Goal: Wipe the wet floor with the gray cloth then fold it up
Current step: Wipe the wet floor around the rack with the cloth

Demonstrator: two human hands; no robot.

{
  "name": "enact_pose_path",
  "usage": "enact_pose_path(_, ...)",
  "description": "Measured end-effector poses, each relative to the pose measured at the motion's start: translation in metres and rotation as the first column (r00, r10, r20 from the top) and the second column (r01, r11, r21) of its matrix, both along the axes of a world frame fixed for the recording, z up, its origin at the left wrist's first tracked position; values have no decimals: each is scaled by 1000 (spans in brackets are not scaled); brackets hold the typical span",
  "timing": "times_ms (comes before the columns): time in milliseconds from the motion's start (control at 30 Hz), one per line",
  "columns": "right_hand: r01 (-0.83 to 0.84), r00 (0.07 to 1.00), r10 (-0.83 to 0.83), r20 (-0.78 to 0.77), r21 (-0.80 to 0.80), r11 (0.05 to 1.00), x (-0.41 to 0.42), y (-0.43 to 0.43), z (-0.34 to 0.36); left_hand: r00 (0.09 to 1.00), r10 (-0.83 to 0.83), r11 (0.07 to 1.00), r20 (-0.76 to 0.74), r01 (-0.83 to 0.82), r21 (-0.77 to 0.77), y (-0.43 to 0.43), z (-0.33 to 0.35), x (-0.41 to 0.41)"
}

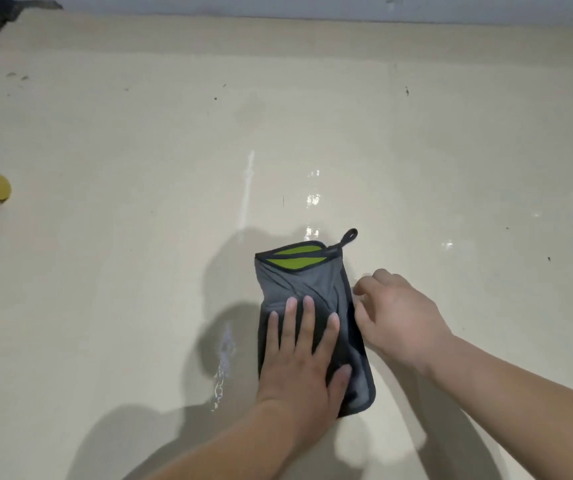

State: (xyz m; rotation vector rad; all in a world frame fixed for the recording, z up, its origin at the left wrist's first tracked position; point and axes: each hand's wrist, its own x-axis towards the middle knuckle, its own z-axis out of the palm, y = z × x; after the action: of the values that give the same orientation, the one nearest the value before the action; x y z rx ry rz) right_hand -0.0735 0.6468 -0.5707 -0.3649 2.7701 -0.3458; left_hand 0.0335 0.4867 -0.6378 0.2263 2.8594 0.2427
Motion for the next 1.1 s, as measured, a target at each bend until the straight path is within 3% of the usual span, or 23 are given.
enact_pose_path(133, -79, 997, 75, 36, 105, 991, 3, 36, 1, 998, -55, 997, 24, 57, -50, 20, 2, 9)
enact_pose_path(233, -78, 996, 74, 46, 86, 993, -4, 61, -8, 994, -78, 993, 73, 84, -80, 20, 10, 5)
enact_pose_path(367, -98, 993, 104, -52, 105, 990, -5, 68, -12, 943, -76, 985, 323, 121, -123, 21, 40, -9)
enact_pose_path(467, -123, 989, 123, -82, 11, 992, 3, 48, -9, 899, -62, 975, 433, 147, -167, 23, 77, -20)
enact_pose_path(767, -87, 981, 101, 166, -86, 992, 23, 29, -6, 854, 120, 971, 505, 3, -237, 32, 181, -4)
enact_pose_path(1000, -157, 953, 170, 250, -71, 985, 18, 41, -17, 898, 7, 925, 440, 162, -345, 35, 104, -29)
enact_pose_path(1100, -178, 917, 172, 361, -16, 984, 6, 36, -11, 901, -34, 964, 432, 143, -223, 37, 61, -22)
